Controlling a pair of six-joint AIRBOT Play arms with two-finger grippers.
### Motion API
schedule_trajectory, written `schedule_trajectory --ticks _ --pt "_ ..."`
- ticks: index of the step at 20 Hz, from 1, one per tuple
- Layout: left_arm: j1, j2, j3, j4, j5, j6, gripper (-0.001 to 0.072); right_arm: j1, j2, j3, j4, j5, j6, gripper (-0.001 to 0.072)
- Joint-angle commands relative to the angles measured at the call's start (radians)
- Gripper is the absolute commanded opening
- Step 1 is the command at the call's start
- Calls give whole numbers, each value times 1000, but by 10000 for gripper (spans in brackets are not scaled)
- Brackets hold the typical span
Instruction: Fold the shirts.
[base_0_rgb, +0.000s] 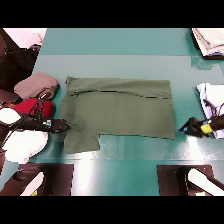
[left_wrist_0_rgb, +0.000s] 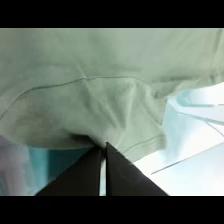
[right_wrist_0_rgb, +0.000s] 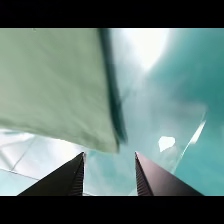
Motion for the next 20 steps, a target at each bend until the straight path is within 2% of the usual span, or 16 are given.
schedule_trajectory --ticks 1,6,7,10,14,16,18,20 --pt "0 1 14 -2 3 2 26 -16 13 -168 81 -92 -43 370" --pt "0 1 14 -2 4 3 26 -14 13 -179 108 -111 -43 365" --pt "0 1 14 -1 5 3 26 -14 14 -178 107 -113 -43 329" --pt "0 1 14 7 2 3 25 -14 16 -177 106 -114 -72 16" --pt "0 29 14 12 -23 2 24 -17 122 -113 95 -97 -72 17" --pt "0 92 14 15 -47 -30 23 -16 204 -53 49 -34 -57 16" --pt "-2 172 14 14 -139 -70 23 -17 287 7 -70 71 -21 16" --pt "-1 258 14 -13 -294 -113 23 -17 370 53 -190 180 -3 16"
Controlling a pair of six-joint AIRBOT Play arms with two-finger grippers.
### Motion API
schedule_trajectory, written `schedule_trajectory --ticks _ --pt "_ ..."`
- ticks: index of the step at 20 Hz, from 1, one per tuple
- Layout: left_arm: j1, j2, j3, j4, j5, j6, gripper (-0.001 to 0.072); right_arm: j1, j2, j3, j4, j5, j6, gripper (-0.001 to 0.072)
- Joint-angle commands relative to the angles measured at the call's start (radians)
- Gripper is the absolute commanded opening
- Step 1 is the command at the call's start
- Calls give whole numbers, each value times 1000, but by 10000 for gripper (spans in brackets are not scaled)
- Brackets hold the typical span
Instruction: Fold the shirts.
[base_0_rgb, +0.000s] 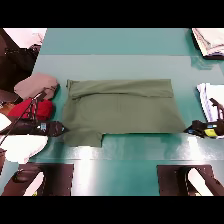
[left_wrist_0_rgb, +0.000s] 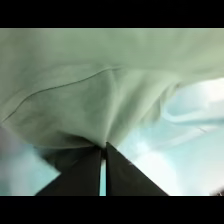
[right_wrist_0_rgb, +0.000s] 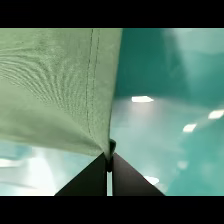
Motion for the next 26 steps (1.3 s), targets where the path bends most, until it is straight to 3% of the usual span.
schedule_trajectory --ticks 1,3,6,12,19,26 --pt "0 141 1 -68 -235 -85 24 -1 148 83 -182 185 47 16" --pt "-1 185 2 -191 -253 -83 24 -1 205 109 -172 194 82 16" --pt "0 131 42 -192 -156 -36 24 0 203 172 -98 163 94 16" --pt "0 -262 210 -190 149 140 25 47 -66 343 28 -8 81 15" --pt "0 -600 405 -189 321 179 26 196 -436 533 30 -169 101 16" --pt "0 -684 431 -196 502 187 27 249 -680 704 98 -214 114 21"
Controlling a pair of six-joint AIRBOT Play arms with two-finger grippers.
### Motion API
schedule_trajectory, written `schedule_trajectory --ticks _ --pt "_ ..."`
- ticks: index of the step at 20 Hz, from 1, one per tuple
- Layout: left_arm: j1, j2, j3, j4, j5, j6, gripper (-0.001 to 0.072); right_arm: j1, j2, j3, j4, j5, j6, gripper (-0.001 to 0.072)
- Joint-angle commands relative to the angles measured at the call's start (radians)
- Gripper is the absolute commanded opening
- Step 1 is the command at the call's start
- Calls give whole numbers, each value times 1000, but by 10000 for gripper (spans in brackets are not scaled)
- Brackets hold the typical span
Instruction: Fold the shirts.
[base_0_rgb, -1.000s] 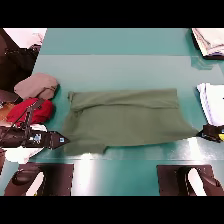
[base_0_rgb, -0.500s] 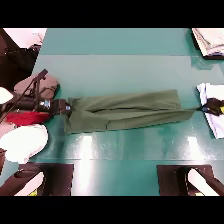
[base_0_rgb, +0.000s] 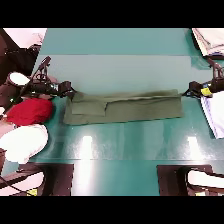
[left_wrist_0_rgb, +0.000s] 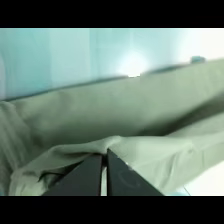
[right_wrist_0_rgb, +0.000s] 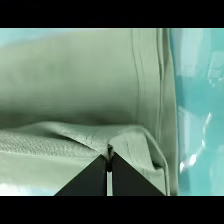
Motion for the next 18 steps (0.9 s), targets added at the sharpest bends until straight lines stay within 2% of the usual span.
schedule_trajectory --ticks 1,2,3,4,8,9,10,11,13,15,18 --pt "0 -29 12 -12 93 5 106 18 -116 85 98 -50 7 35" --pt "0 -29 12 -23 108 5 414 17 -140 104 161 -69 7 234" --pt "0 -29 12 -40 110 4 635 14 -161 123 209 -85 6 433" --pt "0 -29 13 -67 100 5 642 13 -180 148 232 -79 6 486" --pt "0 -29 62 -85 -62 5 639 -30 -191 191 166 84 -83 486" --pt "0 -28 64 -92 -95 5 517 -53 -191 191 140 132 -98 485" --pt "0 -28 64 -93 -126 6 242 -80 -193 191 109 172 -109 485" --pt "0 -28 64 -93 -145 8 52 -103 -195 185 89 191 -113 487" --pt "-11 -28 64 -93 -145 18 27 -153 -195 143 91 176 -134 574" --pt "-44 -29 64 -92 -137 18 26 -192 -195 80 94 124 -169 581" --pt "-115 -29 63 -89 -80 17 26 -221 -195 -17 159 84 -294 581"
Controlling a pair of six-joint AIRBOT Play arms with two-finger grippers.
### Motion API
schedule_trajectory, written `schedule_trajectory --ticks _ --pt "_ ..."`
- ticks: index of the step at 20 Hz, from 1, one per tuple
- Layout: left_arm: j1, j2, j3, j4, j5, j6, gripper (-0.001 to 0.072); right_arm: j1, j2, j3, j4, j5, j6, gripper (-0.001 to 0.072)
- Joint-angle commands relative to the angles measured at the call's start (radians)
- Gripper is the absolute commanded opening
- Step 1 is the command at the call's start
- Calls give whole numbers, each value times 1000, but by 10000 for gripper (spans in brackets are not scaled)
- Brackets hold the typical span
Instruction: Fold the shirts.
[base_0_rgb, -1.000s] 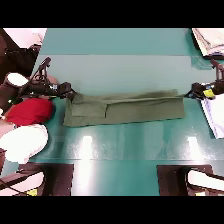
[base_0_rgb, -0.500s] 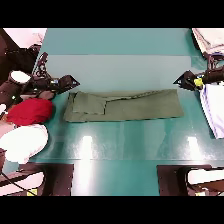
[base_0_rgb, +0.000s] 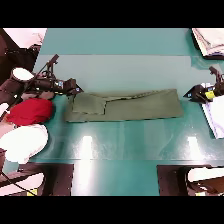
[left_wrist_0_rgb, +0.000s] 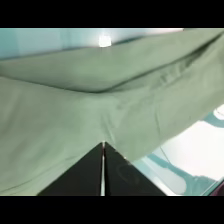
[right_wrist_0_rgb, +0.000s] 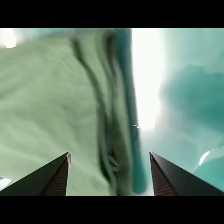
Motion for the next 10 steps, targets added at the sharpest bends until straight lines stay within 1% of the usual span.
schedule_trajectory --ticks 1,2,4,7,10 --pt "-72 -1 1 1 56 2 26 -41 -2 -100 89 -39 -141 581" --pt "-87 -1 1 0 76 1 26 -41 -9 -109 113 -42 -161 581" --pt "-103 -1 1 0 93 -2 26 -31 -46 -100 134 -21 -163 581" --pt "-103 -1 1 0 72 -3 26 -3 -119 -43 137 57 -162 580" --pt "-113 -3 2 -1 81 -48 25 43 -161 -4 137 97 -156 574"
